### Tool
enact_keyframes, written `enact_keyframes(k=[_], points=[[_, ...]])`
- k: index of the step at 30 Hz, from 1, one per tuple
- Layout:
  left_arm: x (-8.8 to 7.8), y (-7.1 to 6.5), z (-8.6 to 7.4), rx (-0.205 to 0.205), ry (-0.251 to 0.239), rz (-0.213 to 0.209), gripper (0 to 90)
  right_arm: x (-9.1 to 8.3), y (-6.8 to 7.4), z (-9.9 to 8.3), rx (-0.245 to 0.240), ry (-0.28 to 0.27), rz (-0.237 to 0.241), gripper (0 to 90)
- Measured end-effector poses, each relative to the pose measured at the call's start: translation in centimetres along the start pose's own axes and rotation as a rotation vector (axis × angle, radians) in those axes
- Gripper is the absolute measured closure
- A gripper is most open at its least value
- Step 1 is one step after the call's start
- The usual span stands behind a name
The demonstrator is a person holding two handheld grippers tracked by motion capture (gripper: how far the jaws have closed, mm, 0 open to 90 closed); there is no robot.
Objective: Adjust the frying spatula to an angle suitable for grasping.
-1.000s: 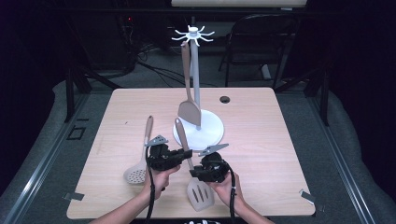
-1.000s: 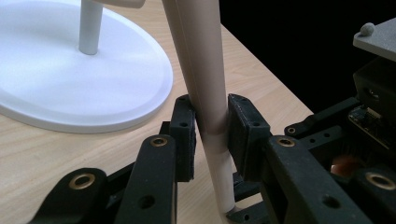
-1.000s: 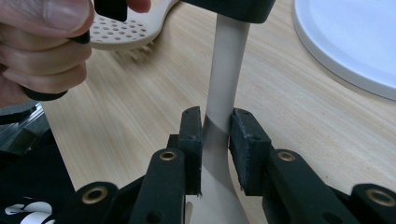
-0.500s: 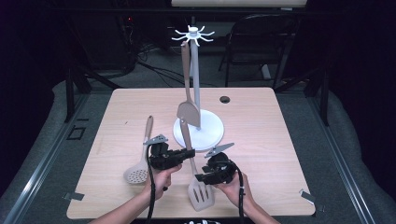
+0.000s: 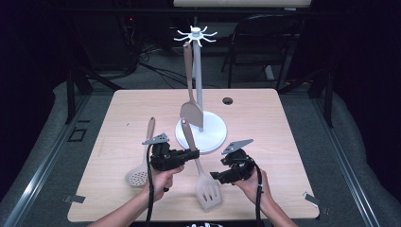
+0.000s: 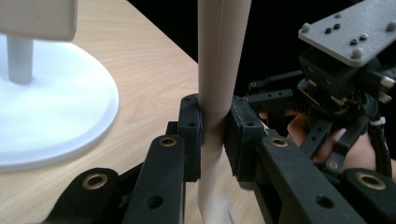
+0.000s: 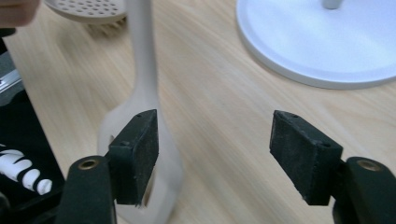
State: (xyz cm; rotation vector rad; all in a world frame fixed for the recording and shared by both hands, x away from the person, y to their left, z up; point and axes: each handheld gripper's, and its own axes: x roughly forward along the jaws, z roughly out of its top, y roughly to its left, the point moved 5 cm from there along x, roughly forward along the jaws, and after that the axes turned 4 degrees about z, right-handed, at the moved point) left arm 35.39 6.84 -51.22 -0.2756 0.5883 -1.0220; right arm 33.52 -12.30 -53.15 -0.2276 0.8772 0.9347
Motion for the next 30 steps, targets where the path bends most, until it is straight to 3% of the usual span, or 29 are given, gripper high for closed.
enact_keyframes(k=[3,9,20,23,30], points=[[-0.1,-0.6,0.5,0.074,0.008,0.017,77.7,-0.5,-0.7,0.0,0.000,-0.007,-0.024,28.5],[-0.2,-1.3,1.6,0.143,0.008,0.016,77.7,-0.8,-1.8,-0.2,0.002,-0.003,-0.066,23.5],[-0.7,-1.5,4.0,0.198,-0.005,0.017,77.7,-1.8,-2.8,-0.3,-0.018,-0.006,-0.114,7.9],[-0.9,-1.6,4.9,0.223,-0.001,0.027,77.7,-2.1,-3.1,-0.2,-0.031,-0.021,-0.141,7.1],[-0.7,-2.0,6.7,0.260,0.004,0.036,77.6,-1.7,-3.6,-0.4,-0.024,0.002,-0.151,7.1]])
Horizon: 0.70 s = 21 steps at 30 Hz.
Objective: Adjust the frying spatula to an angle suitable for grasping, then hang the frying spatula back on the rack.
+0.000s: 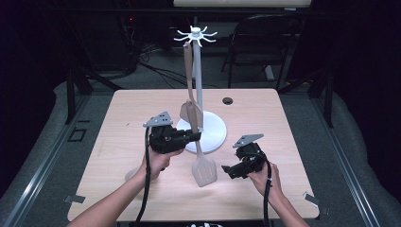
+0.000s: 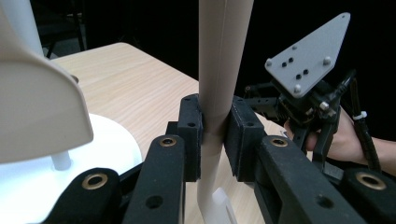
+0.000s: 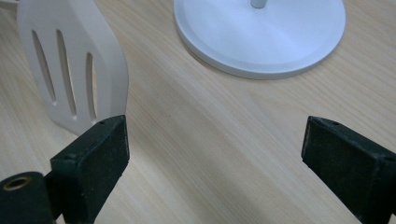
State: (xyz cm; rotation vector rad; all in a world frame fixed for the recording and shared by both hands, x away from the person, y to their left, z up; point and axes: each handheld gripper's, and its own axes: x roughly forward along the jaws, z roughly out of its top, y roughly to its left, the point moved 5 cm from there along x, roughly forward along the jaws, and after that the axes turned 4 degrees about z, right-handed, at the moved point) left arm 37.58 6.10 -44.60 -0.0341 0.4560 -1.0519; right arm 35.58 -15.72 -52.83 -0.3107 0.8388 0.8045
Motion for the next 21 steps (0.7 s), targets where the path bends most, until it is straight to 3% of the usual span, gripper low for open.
enact_keyframes(k=[21], points=[[0.6,0.2,3.9,0.087,0.012,0.005,77.7,0.2,-0.9,-0.4,0.004,0.021,-0.021,8.8]])
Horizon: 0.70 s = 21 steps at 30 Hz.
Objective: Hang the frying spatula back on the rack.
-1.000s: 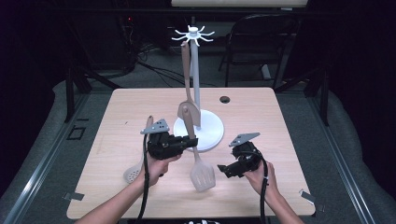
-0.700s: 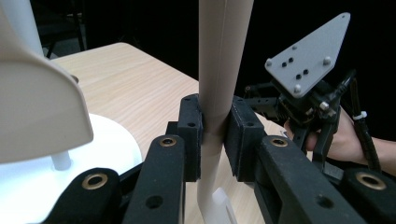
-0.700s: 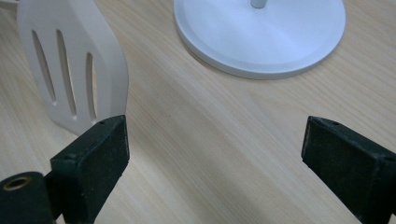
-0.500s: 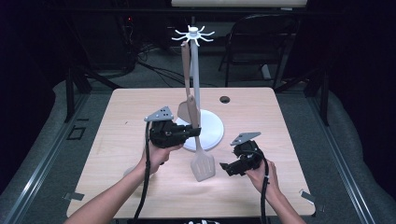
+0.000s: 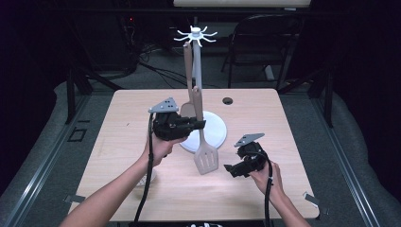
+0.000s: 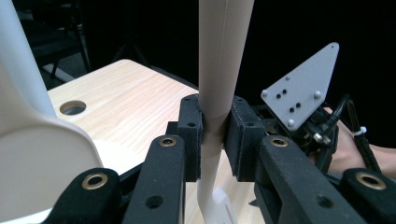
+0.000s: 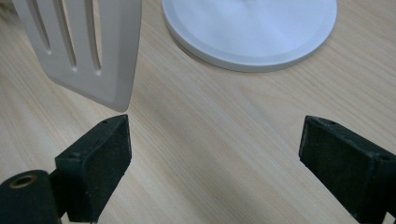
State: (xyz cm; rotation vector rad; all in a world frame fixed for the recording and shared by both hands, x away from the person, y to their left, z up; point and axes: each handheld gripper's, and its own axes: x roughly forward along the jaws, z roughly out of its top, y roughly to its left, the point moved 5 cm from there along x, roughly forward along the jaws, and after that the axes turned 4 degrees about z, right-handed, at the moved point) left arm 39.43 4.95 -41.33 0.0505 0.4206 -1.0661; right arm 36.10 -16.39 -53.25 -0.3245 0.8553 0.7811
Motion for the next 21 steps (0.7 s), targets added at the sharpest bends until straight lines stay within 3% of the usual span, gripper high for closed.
enact_keyframes(k=[21], points=[[1.0,0.4,4.6,0.064,-0.021,0.010,77.6,0.2,-0.2,-0.1,-0.004,0.022,-0.007,9.4]])
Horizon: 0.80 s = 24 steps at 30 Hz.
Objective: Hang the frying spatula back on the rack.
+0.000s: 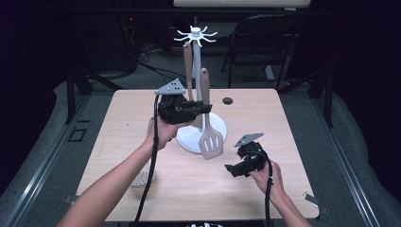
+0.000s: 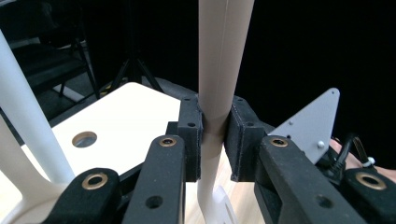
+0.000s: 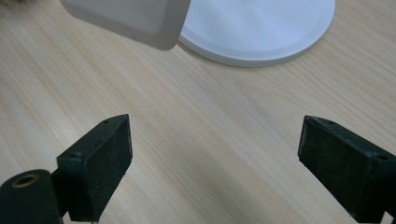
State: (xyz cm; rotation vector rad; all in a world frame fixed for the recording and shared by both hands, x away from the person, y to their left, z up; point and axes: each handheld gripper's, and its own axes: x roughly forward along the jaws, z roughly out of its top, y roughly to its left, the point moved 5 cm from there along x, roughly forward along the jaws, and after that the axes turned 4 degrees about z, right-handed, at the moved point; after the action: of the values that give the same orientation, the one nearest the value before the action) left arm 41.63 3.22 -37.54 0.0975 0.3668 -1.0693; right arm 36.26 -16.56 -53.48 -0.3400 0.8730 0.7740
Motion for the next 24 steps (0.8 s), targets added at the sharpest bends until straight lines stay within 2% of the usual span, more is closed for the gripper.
enact_keyframes(k=[3,24], points=[[0.1,0.1,0.5,0.012,0.005,0.007,77.6,0.0,0.0,0.0,0.000,0.000,-0.001,9.5],[0.4,2.0,2.6,0.007,0.004,0.027,77.6,0.0,0.0,0.0,-0.007,0.000,-0.006,9.8]])
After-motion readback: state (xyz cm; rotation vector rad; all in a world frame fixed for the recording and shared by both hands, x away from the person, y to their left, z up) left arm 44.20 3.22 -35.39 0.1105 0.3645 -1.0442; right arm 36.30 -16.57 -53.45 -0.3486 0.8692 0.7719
